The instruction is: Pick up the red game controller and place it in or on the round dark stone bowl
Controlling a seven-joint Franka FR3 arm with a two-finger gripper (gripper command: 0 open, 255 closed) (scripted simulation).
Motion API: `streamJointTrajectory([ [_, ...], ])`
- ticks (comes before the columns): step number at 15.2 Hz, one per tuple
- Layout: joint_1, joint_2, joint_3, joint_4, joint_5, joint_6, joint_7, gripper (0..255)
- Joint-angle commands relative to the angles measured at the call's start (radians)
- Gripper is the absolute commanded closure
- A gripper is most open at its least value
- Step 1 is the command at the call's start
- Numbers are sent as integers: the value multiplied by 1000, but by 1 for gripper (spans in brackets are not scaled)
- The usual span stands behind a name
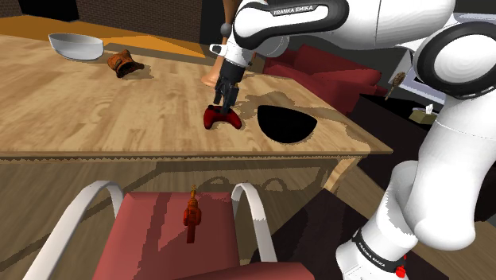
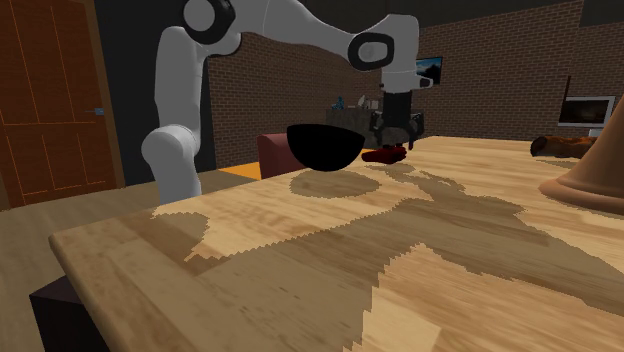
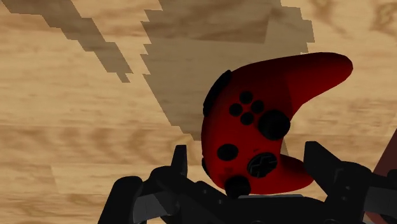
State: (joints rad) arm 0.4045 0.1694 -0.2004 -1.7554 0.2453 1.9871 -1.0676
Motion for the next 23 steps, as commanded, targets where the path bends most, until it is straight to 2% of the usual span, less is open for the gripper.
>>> streamJointTrajectory([
  [1, 0, 3, 0, 0, 1, 4, -1, 0],
  [6, 0, 3, 0, 0, 1, 4, -1, 0],
  [7, 0, 3, 0, 0, 1, 4, -1, 255],
  [16, 0, 3, 0, 0, 1, 4, -1, 255],
  [23, -2, -9, -2, 78, -9, -84, 19, 255],
])
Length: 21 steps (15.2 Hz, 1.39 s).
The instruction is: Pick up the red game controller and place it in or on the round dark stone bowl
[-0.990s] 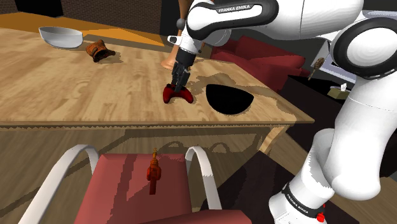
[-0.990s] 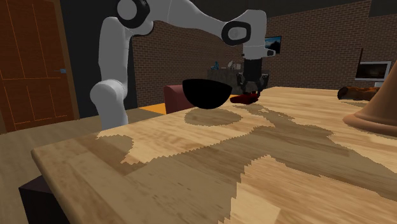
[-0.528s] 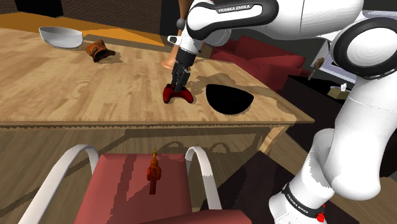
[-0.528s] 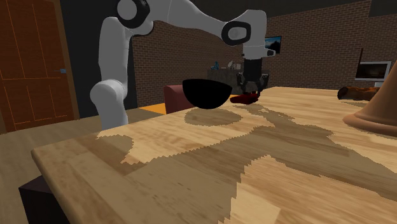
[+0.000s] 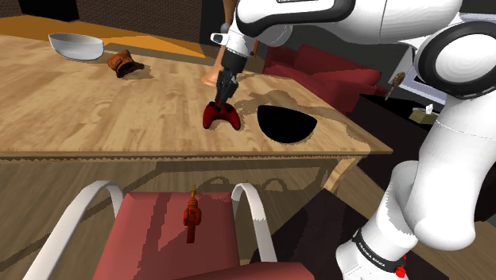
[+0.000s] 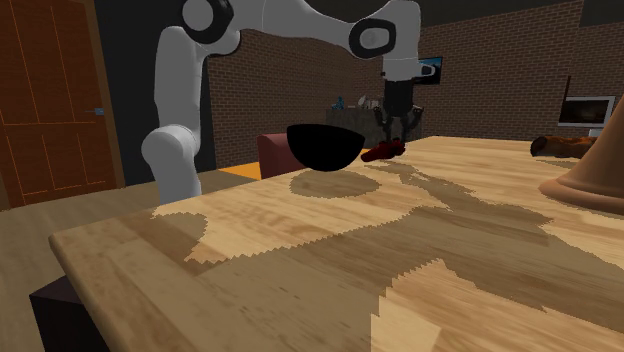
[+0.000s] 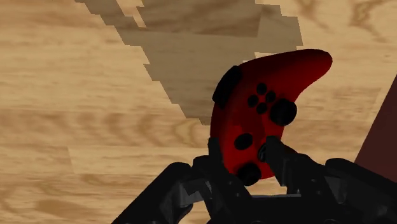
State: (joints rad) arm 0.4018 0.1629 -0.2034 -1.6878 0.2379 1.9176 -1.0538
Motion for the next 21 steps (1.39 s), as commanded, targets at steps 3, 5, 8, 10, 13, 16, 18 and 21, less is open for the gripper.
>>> streamJointTrajectory([
  [3, 0, -4, 0, 48, -5, -53, 12, 255],
  [5, -1, -4, -1, 74, -6, -79, 17, 255],
  [8, 59, -8, 10, 37, -160, -35, 154, 0],
  [10, 170, 34, 20, 34, -451, -56, 425, 0],
  [13, 205, 64, 14, 21, -538, -58, 508, 0],
  [16, 200, 70, 10, -10, -540, -20, 510, 0],
  [18, 195, 74, 8, -30, -541, 5, 511, 0],
  [21, 194, 76, 7, -35, -542, 12, 511, 0],
])
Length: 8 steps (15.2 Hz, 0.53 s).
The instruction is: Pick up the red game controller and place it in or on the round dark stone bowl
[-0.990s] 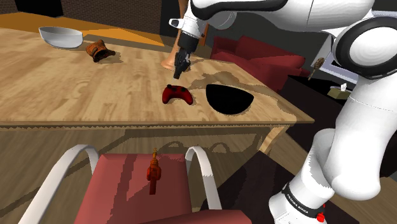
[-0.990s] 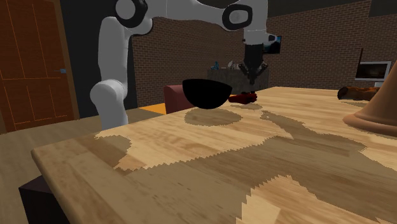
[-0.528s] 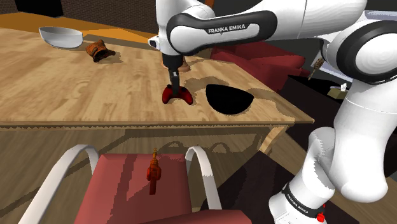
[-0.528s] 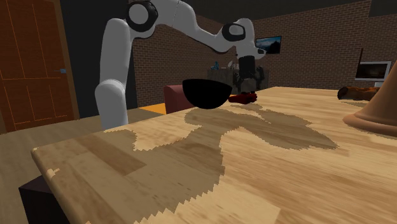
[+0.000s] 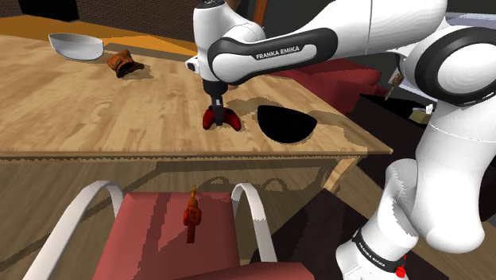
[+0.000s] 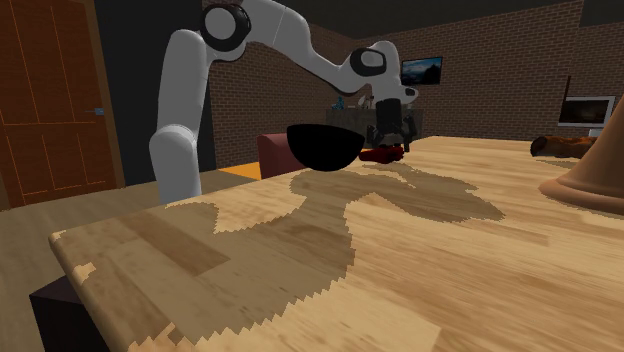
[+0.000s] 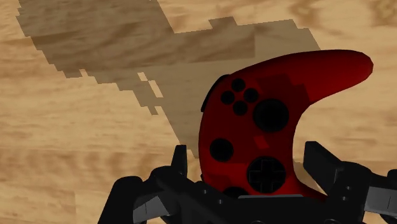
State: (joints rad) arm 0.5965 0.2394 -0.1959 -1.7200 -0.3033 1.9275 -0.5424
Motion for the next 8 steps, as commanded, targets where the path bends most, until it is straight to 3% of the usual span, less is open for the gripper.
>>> streamJointTrajectory([
  [1, 0, -1, 0, -3, -1, 3, 0, 0],
  [5, 0, -1, 0, -3, 0, 2, 0, 0],
  [6, 0, -1, 0, -3, 0, 2, 0, 255],
  [8, 0, -1, 0, -3, 0, 2, 0, 255],
])
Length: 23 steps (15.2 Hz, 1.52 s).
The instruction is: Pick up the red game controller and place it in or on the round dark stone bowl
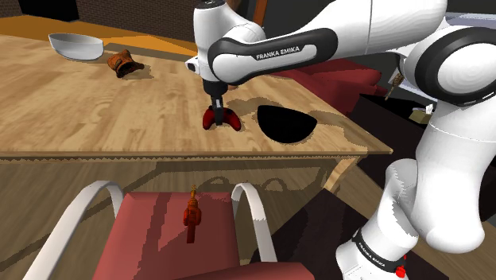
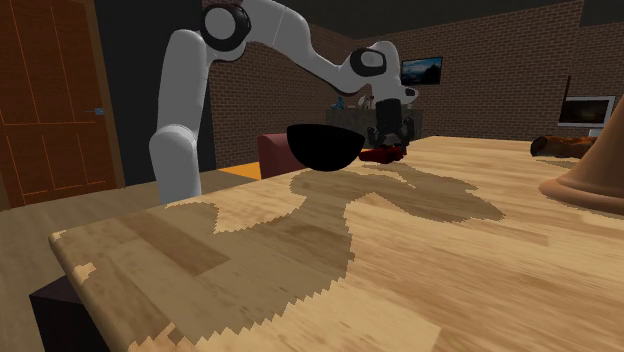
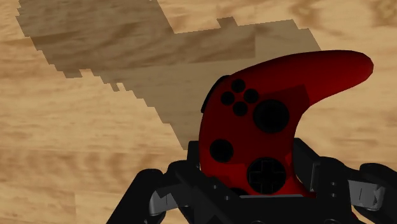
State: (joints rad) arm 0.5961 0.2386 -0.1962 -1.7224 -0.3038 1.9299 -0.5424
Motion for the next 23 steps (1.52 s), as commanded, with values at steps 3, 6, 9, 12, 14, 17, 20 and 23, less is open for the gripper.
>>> streamJointTrajectory([
  [3, 0, 0, 0, 0, 0, 0, 0, 255],
  [6, 0, 0, 0, 0, 0, 0, 0, 255],
  [9, 1, -6, 0, 18, 1, -24, -7, 255],
  [12, 2, -13, 0, 49, 4, -60, -17, 255],
  [14, 2, -16, 1, 70, 5, -84, -24, 255],
  [17, 3, -20, 1, 105, 7, -121, -35, 255],
  [20, 4, -22, 1, 142, 10, -158, -46, 255],
  [23, 4, -22, 1, 182, 12, -196, -57, 255],
])
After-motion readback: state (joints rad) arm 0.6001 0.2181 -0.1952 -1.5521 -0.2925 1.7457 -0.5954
